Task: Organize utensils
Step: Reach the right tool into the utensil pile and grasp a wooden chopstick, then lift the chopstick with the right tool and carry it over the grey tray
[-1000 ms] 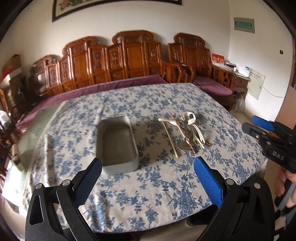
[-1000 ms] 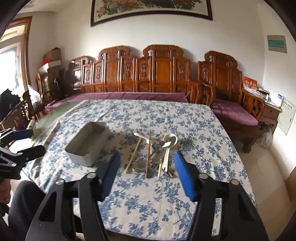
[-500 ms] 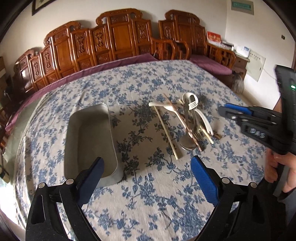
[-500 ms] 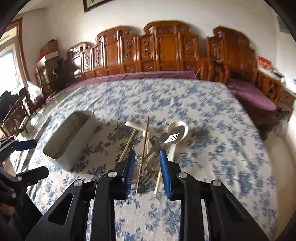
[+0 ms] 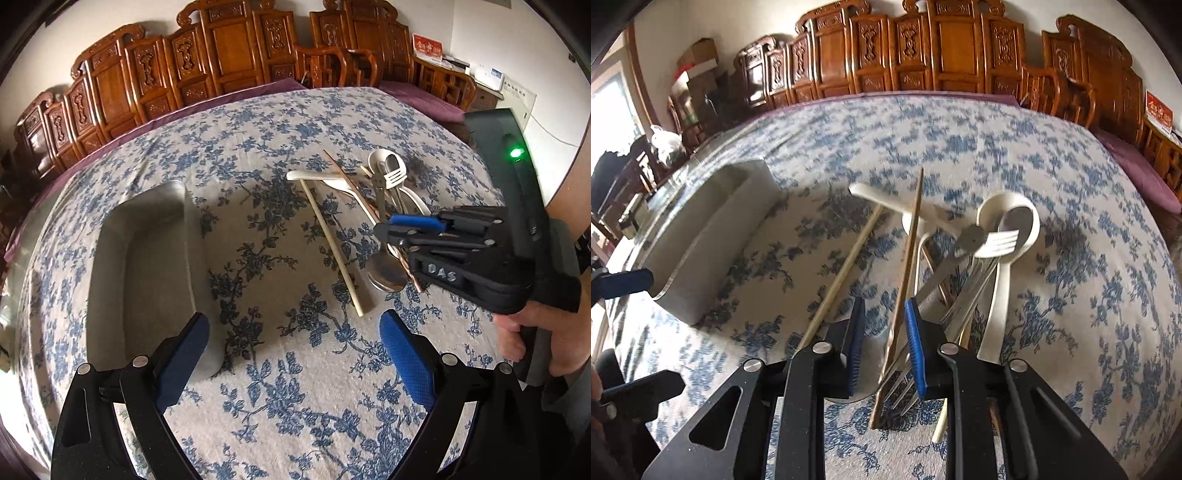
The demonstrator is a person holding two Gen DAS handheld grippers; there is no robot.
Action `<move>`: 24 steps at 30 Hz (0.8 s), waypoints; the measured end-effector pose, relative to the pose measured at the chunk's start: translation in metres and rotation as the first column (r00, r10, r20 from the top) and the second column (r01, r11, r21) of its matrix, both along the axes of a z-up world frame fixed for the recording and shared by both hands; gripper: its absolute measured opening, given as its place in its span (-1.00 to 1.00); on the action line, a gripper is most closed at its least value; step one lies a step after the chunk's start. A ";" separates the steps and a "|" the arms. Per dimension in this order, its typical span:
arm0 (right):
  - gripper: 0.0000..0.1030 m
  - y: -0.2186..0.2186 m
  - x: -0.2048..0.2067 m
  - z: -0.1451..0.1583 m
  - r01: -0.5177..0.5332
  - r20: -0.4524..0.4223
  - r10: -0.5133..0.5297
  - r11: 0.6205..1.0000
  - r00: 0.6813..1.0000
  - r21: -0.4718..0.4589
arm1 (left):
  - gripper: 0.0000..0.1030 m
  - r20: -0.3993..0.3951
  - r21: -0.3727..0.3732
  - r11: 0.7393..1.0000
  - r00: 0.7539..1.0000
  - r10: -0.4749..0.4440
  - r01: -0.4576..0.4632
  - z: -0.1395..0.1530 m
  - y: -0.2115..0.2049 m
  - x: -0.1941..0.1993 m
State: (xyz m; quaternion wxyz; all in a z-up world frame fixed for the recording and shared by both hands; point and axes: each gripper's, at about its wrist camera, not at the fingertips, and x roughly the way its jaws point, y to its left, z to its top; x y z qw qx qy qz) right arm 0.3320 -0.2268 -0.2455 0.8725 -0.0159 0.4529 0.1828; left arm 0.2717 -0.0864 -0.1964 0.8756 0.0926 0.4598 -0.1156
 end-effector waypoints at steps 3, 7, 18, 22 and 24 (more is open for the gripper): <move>-0.75 0.000 0.000 -0.002 -0.002 -0.007 0.002 1.000 1.000 -0.010 | 0.74 -0.010 0.005 1.000 1.000 0.005 -0.004 -0.005 -0.004 0.005; -0.84 -0.005 0.000 -0.004 0.004 -0.019 -0.004 1.000 1.000 -0.012 | 0.74 -0.027 0.008 1.000 1.000 0.014 -0.014 -0.012 -0.006 0.012; -0.83 -0.007 -0.001 -0.008 0.003 -0.042 -0.003 1.000 0.999 -0.018 | 0.74 -0.057 0.027 1.000 0.998 0.012 -0.010 -0.031 -0.021 0.024; -0.88 -0.021 -0.003 0.005 0.038 -0.016 -0.037 0.998 0.999 0.056 | 0.74 -0.055 0.015 1.000 0.998 0.008 -0.007 -0.034 -0.022 0.028; -0.88 -0.030 -0.005 0.011 0.059 -0.005 -0.059 0.995 0.998 0.080 | 0.71 -0.058 0.004 1.000 0.998 0.005 -0.005 -0.035 -0.024 0.030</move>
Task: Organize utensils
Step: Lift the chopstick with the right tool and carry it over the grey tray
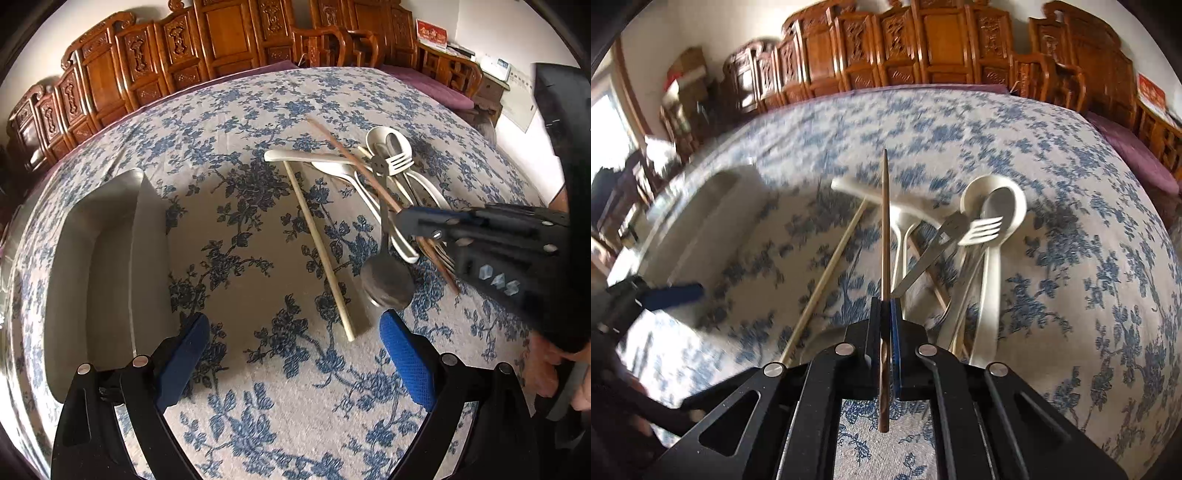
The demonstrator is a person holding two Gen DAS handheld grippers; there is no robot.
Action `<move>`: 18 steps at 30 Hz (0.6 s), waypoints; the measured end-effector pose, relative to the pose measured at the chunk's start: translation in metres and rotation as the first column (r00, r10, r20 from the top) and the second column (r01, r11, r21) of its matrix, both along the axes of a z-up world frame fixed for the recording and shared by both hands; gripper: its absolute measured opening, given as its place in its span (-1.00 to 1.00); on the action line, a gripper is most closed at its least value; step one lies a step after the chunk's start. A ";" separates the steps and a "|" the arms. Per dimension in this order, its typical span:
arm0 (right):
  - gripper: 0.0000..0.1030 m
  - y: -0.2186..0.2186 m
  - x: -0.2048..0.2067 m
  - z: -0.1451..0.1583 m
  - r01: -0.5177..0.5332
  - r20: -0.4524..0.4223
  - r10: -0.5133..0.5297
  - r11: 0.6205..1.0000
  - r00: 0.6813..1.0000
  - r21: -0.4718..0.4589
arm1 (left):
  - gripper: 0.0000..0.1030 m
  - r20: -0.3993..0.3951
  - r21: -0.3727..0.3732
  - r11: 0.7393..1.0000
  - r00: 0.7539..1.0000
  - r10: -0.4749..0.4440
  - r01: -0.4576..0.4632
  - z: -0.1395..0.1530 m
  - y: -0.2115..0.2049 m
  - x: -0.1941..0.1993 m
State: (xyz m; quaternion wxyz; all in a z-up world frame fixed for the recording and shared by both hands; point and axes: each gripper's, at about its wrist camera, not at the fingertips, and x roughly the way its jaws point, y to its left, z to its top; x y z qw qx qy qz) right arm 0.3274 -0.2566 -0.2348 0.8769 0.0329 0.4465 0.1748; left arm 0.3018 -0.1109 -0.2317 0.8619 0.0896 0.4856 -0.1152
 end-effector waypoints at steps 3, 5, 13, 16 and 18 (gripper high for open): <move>-0.88 -0.012 -0.002 0.003 0.029 0.004 -0.029 0.999 1.000 0.017 | 0.38 -0.018 -0.001 1.000 1.000 -0.005 0.005 -0.006 -0.006 0.007; -0.88 -0.020 -0.004 0.005 0.048 0.007 -0.048 0.999 0.999 0.025 | 0.25 -0.033 -0.002 1.000 0.999 -0.008 0.008 -0.012 -0.009 0.012; -0.88 -0.031 -0.009 0.009 0.071 0.023 -0.072 0.997 0.997 0.024 | -0.02 -0.062 -0.008 1.000 0.998 0.012 -0.013 -0.023 -0.014 0.025; -0.88 -0.028 -0.010 0.010 0.064 0.031 -0.065 0.998 0.997 0.023 | -0.25 -0.059 -0.009 1.000 0.998 0.020 -0.021 -0.022 -0.010 0.027; -0.88 -0.025 -0.012 0.012 0.059 0.035 -0.060 0.998 0.998 0.024 | -0.59 -0.057 -0.007 1.000 0.998 0.023 -0.023 -0.022 -0.008 0.027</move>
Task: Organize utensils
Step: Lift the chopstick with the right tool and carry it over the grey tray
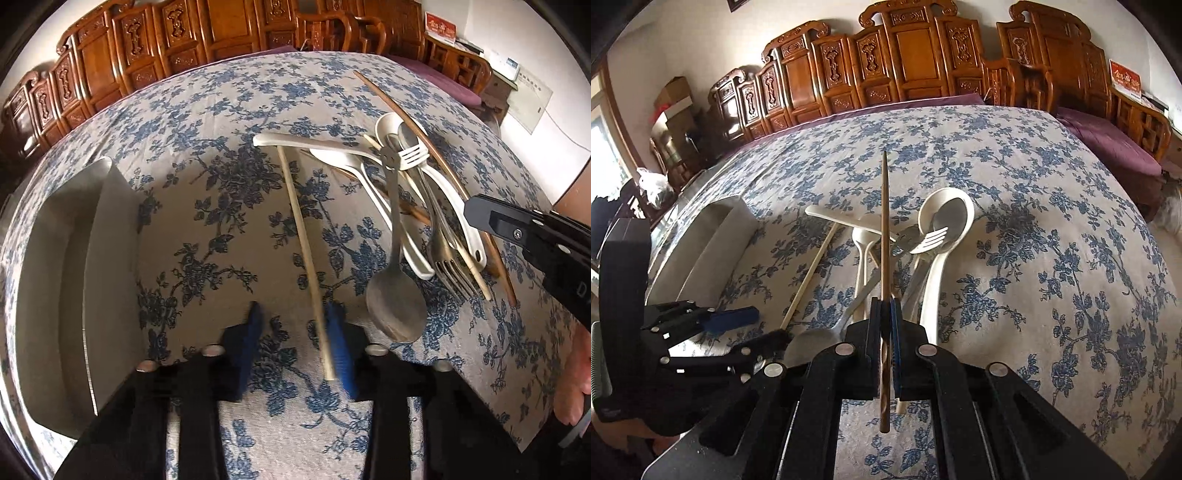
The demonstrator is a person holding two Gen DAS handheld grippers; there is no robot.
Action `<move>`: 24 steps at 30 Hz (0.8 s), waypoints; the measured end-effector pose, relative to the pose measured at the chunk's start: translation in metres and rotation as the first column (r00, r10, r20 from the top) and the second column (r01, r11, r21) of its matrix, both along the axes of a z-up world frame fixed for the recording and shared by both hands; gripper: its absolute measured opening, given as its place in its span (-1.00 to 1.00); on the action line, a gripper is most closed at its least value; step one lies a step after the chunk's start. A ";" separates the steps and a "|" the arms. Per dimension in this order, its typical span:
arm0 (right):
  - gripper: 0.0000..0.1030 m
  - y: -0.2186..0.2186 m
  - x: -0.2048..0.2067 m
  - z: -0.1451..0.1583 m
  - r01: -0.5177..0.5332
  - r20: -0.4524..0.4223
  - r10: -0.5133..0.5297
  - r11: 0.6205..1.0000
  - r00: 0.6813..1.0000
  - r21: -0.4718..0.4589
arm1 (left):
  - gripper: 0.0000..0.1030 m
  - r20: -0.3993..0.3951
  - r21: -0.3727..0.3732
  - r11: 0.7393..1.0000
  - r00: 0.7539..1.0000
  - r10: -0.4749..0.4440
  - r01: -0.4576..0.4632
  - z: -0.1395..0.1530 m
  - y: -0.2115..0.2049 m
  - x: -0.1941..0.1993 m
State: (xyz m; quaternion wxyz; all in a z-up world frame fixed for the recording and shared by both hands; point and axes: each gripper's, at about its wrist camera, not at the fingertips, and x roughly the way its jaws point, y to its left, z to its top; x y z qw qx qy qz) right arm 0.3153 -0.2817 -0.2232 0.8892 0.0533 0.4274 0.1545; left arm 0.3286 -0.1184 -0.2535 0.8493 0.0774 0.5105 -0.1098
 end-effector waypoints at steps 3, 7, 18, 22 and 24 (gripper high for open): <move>-0.88 0.006 -0.005 0.003 -0.009 0.009 0.009 1.000 1.000 0.000 | -0.91 0.001 0.011 1.000 1.000 0.009 -0.009 0.000 0.006 -0.001; -0.88 0.012 -0.011 0.006 -0.018 0.019 0.018 1.000 1.000 -0.004 | -0.92 -0.011 0.016 0.999 0.999 0.030 -0.030 0.001 0.015 -0.005; -0.88 0.025 -0.030 0.022 -0.021 0.038 0.021 1.000 0.999 -0.014 | -0.92 0.085 -0.011 1.000 0.996 0.028 -0.027 0.042 0.032 -0.027; -0.88 0.034 -0.036 0.034 -0.036 0.063 0.037 0.999 0.997 -0.030 | -0.92 0.104 -0.020 0.999 0.994 0.037 -0.035 0.056 0.044 -0.033; -0.88 0.040 -0.038 0.040 -0.040 0.072 0.042 0.999 0.997 -0.029 | -0.92 0.113 -0.023 0.999 0.993 0.043 -0.040 0.062 0.051 -0.035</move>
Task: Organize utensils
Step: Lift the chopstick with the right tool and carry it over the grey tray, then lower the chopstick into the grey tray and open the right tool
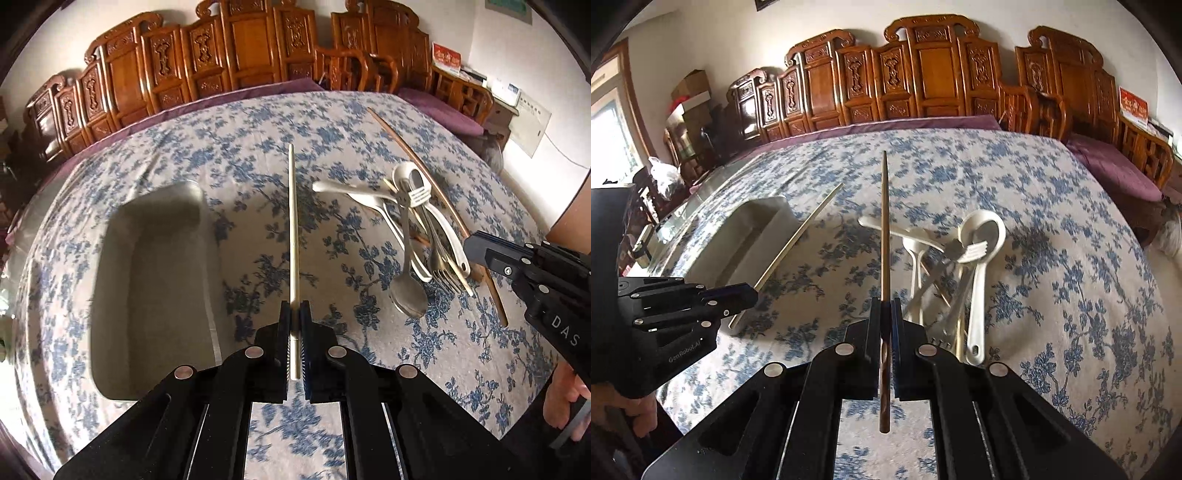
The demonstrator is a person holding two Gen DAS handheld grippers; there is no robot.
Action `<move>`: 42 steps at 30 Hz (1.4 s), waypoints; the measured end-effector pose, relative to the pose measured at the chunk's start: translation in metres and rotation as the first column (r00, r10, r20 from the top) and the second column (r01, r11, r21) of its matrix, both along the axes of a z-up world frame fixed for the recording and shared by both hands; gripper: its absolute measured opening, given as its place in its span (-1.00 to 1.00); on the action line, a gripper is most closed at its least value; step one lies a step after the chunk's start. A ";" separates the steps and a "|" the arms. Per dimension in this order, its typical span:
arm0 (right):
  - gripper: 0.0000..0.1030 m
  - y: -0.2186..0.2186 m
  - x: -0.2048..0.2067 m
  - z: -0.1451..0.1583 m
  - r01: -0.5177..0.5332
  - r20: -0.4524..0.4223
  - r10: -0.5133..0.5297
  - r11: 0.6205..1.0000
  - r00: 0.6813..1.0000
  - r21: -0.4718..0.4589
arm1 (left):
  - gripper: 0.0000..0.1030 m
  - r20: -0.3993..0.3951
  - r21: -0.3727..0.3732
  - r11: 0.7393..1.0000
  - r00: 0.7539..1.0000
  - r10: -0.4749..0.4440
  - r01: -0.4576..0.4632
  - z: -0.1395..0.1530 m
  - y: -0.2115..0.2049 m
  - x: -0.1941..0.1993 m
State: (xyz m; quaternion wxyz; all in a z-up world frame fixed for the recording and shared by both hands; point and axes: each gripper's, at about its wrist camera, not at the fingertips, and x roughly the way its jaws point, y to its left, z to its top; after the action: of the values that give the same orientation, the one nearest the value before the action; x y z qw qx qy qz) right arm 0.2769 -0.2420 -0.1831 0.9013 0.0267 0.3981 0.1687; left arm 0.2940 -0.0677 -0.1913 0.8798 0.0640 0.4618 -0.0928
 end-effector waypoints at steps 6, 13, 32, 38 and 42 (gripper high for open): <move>-0.88 0.023 -0.008 0.018 -0.031 0.024 0.031 1.000 0.999 0.005 | -0.92 0.022 -0.006 1.000 1.000 0.019 -0.019 0.016 0.027 -0.005; -0.88 0.053 -0.011 0.037 -0.076 0.049 0.076 0.997 0.996 -0.002 | -0.92 0.018 -0.005 0.998 0.998 0.062 -0.062 0.024 0.066 -0.005; -0.88 0.107 -0.007 0.033 -0.152 0.024 0.154 0.987 0.988 -0.059 | -0.92 -0.115 -0.009 0.994 0.988 0.108 -0.109 -0.015 0.122 0.014; -0.88 0.119 -0.002 0.030 -0.165 0.008 0.166 0.984 0.986 -0.073 | -0.92 -0.136 -0.021 0.994 0.985 0.108 -0.111 -0.022 0.124 0.023; -0.88 0.129 0.003 0.028 -0.175 -0.003 0.175 0.982 0.984 -0.076 | -0.91 -0.138 -0.035 0.993 0.985 0.105 -0.111 -0.020 0.128 0.025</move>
State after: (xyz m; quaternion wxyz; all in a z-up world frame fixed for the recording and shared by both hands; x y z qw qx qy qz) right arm 0.2796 -0.1129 -0.1548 0.8839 -0.0433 0.4036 0.2321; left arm 0.3193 0.0602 -0.2112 0.8511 0.0136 0.5215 -0.0590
